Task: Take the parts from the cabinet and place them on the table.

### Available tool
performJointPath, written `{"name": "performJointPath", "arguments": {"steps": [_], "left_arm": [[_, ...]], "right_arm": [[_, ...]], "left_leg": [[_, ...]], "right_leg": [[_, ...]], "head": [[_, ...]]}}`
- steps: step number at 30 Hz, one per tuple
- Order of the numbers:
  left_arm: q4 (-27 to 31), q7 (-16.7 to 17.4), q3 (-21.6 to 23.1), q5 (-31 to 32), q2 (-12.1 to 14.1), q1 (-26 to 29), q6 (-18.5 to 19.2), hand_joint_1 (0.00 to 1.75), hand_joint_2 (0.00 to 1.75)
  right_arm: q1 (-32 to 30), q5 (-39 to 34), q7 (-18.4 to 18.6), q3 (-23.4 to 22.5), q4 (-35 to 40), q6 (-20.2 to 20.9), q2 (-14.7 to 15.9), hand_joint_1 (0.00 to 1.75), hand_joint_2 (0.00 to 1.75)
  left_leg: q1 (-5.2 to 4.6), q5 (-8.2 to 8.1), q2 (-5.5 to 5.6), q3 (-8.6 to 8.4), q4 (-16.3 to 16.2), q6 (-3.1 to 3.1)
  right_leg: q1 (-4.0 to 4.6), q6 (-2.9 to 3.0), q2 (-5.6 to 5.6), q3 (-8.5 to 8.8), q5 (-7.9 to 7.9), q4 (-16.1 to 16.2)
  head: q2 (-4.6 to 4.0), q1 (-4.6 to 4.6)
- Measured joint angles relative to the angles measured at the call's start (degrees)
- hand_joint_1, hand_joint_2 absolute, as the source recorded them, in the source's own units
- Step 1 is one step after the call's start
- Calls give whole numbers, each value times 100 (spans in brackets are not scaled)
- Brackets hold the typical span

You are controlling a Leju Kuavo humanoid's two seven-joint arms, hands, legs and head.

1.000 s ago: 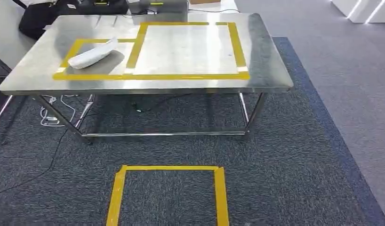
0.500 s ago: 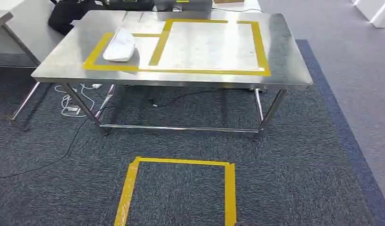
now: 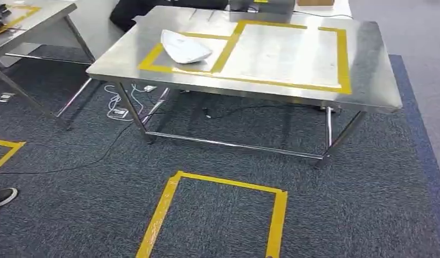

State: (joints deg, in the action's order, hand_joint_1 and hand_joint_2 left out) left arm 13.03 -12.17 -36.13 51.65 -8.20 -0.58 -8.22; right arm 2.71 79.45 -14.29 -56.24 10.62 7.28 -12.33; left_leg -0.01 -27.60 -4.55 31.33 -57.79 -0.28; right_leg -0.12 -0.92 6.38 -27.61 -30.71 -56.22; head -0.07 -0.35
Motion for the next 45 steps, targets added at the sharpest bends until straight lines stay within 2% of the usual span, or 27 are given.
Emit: {"name": "performJointPath", "arguments": {"steps": [3, 5, 7, 9, 10, 12, 13, 14, 15, 18, 19, 21, 23, 25, 26, 28, 29, 30, 33, 34, 35, 36, 39, 41, 43, 44, 45], "left_arm": [[-11, 0, 42, 112, 2, 31, 0, 0, 0], [-13, 2, 87, 138, 0, 31, 7, 0, 0], [-15, 2, 125, 170, -9, -10, 18, 0, 0], [-24, 2, 131, 177, -9, -10, 24, 0, 0], [-26, 2, 133, 184, -7, -3, 31, 0, 0], [-28, -2, 146, 188, -7, 0, 37, 0, 0], [-28, -26, 149, 184, -9, -4, 33, 0, 0], [-28, -48, 146, 173, -15, -9, 15, 0, 0], [-28, -61, 146, 166, -13, -29, -9, 0, 0], [-35, -118, 146, 162, -31, 6, -88, 0, 0], [-39, -118, 146, 181, -24, 9, -116, 0, 0], [-46, -116, 149, 197, -61, 10, -142, 0, 0], [-48, -116, 151, 197, -70, -17, -149, 0, 0], [-52, -114, 151, 197, -79, -4, -149, 0, 0], [-57, -98, 151, 218, -79, 7, -149, 0, 0], [-59, -46, 162, 304, -79, 3, -164, 0, 0], [-59, -42, 175, 324, -83, -10, -177, 0, 0], [-59, -37, 197, 350, -85, -45, -184, 0, 0], [-61, -28, 212, 348, -76, -60, -201, 0, 0], [-66, -17, 210, 280, -79, -55, -214, 0, 0], [-63, -17, 201, 219, -87, -43, -249, 0, 0], [-63, -24, 186, 177, -92, -51, -273, 0, 0], [-65, -50, 181, 214, -124, -71, -301, 0, 0], [-66, -24, 175, 221, -125, -63, -315, 0, 0], [-63, 15, 146, 214, -122, -56, -315, 0, 0], [-66, 46, 131, 197, -122, -55, -304, 0, 0], [-66, 90, 120, 194, -118, -60, -302, 0, 0]], "right_arm": [[13, 48, 26, 44, 0, -4, 0, 0, 0], [28, 92, 22, 101, 0, 0, 7, 0, 0], [21, 105, 22, 131, 0, 0, 7, 0, 0], [26, 131, 24, 144, 0, 0, 11, 0, 0], [32, 146, 28, 151, 0, 0, 13, 0, 0], [37, 164, 44, 190, 0, 0, 15, 0, 0], [34, 135, 48, 206, 0, -2, 15, 0, 0], [26, 61, 33, 205, 0, -2, 17, 0, 0], [17, -3, 11, 203, 0, -2, 15, 0, 0], [-7, -267, -81, 122, -2, 4, 15, 0, 0], [-19, -297, -109, 98, -7, 22, 11, 0, 0], [-39, -324, -133, 83, -9, 44, 24, 0, 0], [-85, -324, -136, 66, -9, 48, 39, 0, 0], [-91, -324, -133, 37, -9, 48, 55, 0, 0], [-87, -326, -131, 33, -9, 50, 57, 0, 0], [-88, -348, -114, 13, -9, 52, 57, 0, 0], [-94, -361, -116, -13, -9, 52, 57, 0, 0], [-102, -363, -127, -22, -9, 52, 57, 0, 0], [-102, -526, -175, -37, -9, 132, 63, 0, 0], [-106, -915, -266, -141, -9, 261, 76, 0, 0], [-110, -1265, -383, -319, -5, 392, 96, 0, 0], [-108, -1443, -437, -523, 0, 481, 96, 0, 0], [-102, -1353, -378, -741, 0, 501, 101, 0, 0], [-97, -1281, -389, -793, 0, 509, 107, 0, 0], [-95, -1191, -422, -804, 0, 509, 107, 0, 0], [-94, -1165, -424, -804, 0, 498, 107, 0, 0], [-97, -1136, -426, -804, 0, 474, 105, 0, 0]], "left_leg": [[-11, 21, 181, 61, 21, 104], [23, 62, 291, 61, 47, 186], [5, 81, 428, 96, 47, 236], [-29, 91, 591, 110, 42, 255], [-42, 92, 671, 106, 39, 256], [-51, 94, 848, 100, 15, 254], [-51, 92, 924, 105, -7, 249], [-45, 98, 981, 136, -19, 227], [-63, 96, 1072, 196, -89, 200], [-25, 171, 1267, 271, -67, 85], [-29, 129, 1244, 288, -109, 71], [-59, -214, 680, 505, -619, -14], [-13, -602, 543, 893, -1487, -69], [40, -610, 515, 1008, -1786, -106], [59, -452, 503, 911, -1600, -115], [70, 85, 348, 379, -580, -99], [37, 109, 24, 207, -225, -72], [-48, 39, -123, 156, -106, -22], [-53, 6, 79, 218, -127, 104], [-23, 45, 152, 198, -81, 164], [-9, 59, 214, 198, -67, 190], [-6, 73, 267, 209, -67, 232], [-22, 72, 494, 216, -69, 269], [-27, 71, 673, 193, -71, 270], [-22, 68, 856, 162, -75, 264], [-15, 64, 929, 163, -84, 246], [-60, 55, 992, 194, -129, 203]], "right_leg": [[-10, -105, 159, 40, -15, 25], [-55, -155, -453, -122, -291, -277], [-49, -144, -600, -544, -754, -1206], [-39, -124, -621, -892, -909, -1869], [-38, -108, -626, -868, -767, -1784], [-40, -64, -688, -504, -197, -938], [-47, -41, -850, -287, 58, -436], [-70, -24, -1188, -209, -31, -258], [-94, -40, -1208, -164, -29, -74], [-55, -7, -1034, -140, -15, -137], [-117, 39, -925, -109, 18, -80], [-101, 83, -761, -90, 17, -68], [-87, 104, -553, -83, -2, -69], [-86, 104, -388, -73, -22, -71], [-86, 101, -326, -65, -31, -71], [-88, 54, -187, -6, -73, -71], [-78, 13, -141, 9, -99, -69], [-26, -36, -78, -38, -138, -93], [-17, -91, 134, 73, -166, -51], [-41, -137, 79, 93, -201, -66], [-66, -145, -261, 2, -317, -180], [-69, -148, -480, -149, -511, -505], [-60, -158, -621, -857, -980, -1857], [-58, -145, -631, -932, -685, -1771], [-72, -126, -713, -564, -85, -829], [-99, -123, -951, -384, 91, -360], [-118, -123, -1150, -326, 4, -241]], "head": [[0, -11], [-2, 44], [0, 54], [-2, 59], [0, 59], [0, 59], [0, 61], [0, 54], [-2, 50], [0, 57], [0, 59], [0, -37], [0, -26], [0, -29], [0, -31], [0, -31], [0, -33], [0, -46], [0, 4], [-2, -14], [-2, 28], [0, 33], [0, 52], [0, 50], [0, 55], [0, 54], [0, 52]]}}
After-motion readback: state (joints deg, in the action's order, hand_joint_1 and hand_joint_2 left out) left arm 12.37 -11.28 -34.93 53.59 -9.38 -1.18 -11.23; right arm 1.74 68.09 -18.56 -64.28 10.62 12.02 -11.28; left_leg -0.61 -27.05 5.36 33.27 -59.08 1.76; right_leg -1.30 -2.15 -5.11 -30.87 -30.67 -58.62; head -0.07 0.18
